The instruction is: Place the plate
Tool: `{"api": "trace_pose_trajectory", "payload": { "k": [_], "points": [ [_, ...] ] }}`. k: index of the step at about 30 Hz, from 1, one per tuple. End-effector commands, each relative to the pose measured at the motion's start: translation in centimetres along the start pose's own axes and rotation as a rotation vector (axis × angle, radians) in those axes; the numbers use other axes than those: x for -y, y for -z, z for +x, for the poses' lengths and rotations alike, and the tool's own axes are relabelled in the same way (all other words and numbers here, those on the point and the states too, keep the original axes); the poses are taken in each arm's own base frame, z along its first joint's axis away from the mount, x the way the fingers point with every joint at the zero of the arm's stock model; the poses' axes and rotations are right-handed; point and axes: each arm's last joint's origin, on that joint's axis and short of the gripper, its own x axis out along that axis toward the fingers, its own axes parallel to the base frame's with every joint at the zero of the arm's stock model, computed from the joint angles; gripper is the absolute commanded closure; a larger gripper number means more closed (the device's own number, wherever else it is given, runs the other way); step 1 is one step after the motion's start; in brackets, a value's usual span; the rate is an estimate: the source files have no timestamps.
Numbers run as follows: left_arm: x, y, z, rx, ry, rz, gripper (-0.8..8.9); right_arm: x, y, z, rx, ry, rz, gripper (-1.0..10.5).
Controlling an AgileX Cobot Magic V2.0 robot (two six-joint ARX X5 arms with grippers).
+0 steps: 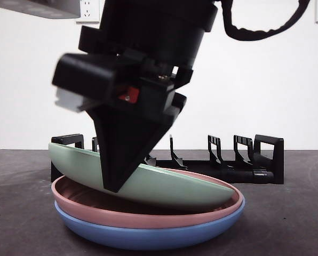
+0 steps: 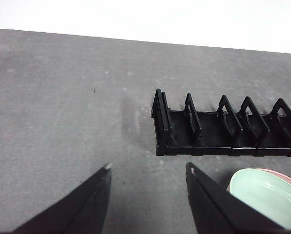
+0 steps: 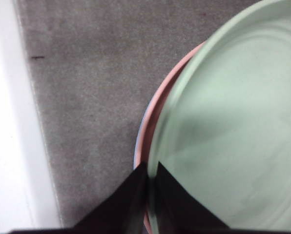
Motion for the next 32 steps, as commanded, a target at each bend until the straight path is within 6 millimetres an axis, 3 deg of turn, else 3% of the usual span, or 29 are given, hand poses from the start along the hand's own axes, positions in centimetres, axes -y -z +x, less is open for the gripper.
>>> {"api": "trace_pose_trajectory", "payload": {
  "k": [1, 13, 18, 21, 26, 32],
  "points": [
    [0.0, -0.4, -0.2, 0.020, 0.005, -0.004, 5.67, -0.5, -0.4, 0.2, 0.005, -0.006, -0.030, 9.3],
    [0.0, -0.4, -0.2, 0.020, 0.005, 0.000, 5.67, -0.6, 0.4, 0.2, -0.077, -0.027, -0.066, 9.2],
    [0.0, -0.4, -0.2, 0.020, 0.005, 0.001, 5.67, -0.5, 0.4, 0.1, -0.074, -0.025, -0.065, 7.2],
    [0.0, -0.4, -0.2, 0.020, 0.005, 0.001, 5.67, -0.5, 0.1, -0.2, -0.070, -0.025, -0.064, 7.0],
    [0.0, -0.4, -0.2, 0.022, 0.006, -0.001, 5.67, 0.2, -1.3, -2.1, -0.045, 0.002, -0.058, 6.7],
    [0.0, -0.4, -0.2, 0.022, 0.006, -0.003, 5.67, 2.1, -3.2, -6.3, 0.141, 0.127, -0.011, 6.7]
  ]
}}
